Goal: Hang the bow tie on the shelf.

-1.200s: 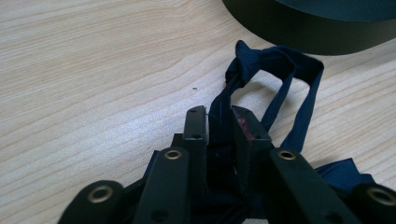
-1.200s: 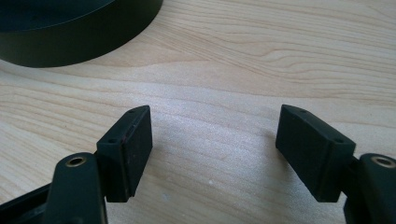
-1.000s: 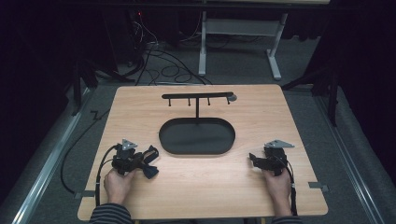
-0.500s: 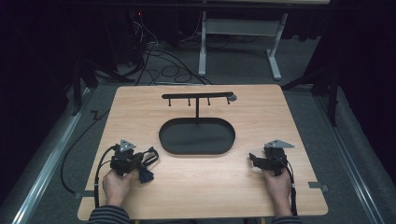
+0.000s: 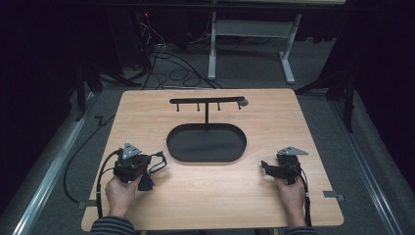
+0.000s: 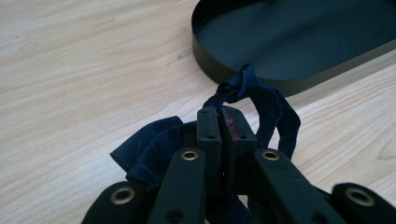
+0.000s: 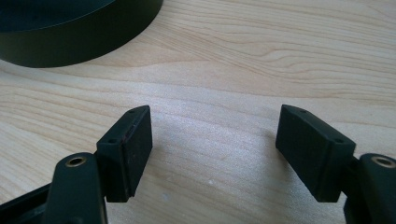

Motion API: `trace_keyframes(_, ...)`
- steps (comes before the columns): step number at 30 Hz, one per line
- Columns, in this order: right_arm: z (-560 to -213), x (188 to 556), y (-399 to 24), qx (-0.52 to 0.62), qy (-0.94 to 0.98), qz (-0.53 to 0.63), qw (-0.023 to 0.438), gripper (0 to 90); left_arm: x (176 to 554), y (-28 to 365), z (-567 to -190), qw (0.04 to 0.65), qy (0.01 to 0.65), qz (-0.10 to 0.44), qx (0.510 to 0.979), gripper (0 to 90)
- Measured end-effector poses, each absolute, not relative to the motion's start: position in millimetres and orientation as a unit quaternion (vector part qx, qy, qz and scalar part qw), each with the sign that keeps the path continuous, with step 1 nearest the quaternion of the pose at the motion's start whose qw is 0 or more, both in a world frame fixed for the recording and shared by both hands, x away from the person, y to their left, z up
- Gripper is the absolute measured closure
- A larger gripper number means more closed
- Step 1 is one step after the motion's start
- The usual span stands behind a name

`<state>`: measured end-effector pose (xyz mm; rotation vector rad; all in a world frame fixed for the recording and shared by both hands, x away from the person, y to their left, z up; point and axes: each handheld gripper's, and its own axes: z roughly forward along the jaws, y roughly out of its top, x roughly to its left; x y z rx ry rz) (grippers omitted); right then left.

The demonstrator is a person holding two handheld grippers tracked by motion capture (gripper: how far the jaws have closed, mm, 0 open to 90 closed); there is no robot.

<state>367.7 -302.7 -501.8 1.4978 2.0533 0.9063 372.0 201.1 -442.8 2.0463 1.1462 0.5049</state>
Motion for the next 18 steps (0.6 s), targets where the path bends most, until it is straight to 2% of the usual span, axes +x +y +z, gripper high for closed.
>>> trace_keyframes(18, -502.2, 368.5, -299.9, 0.536, 0.748, 0.318, 0.230, 28.7, 372.8, 186.3, -420.3, 0.383, 0.417, 0.195, 0.801, 86.6)
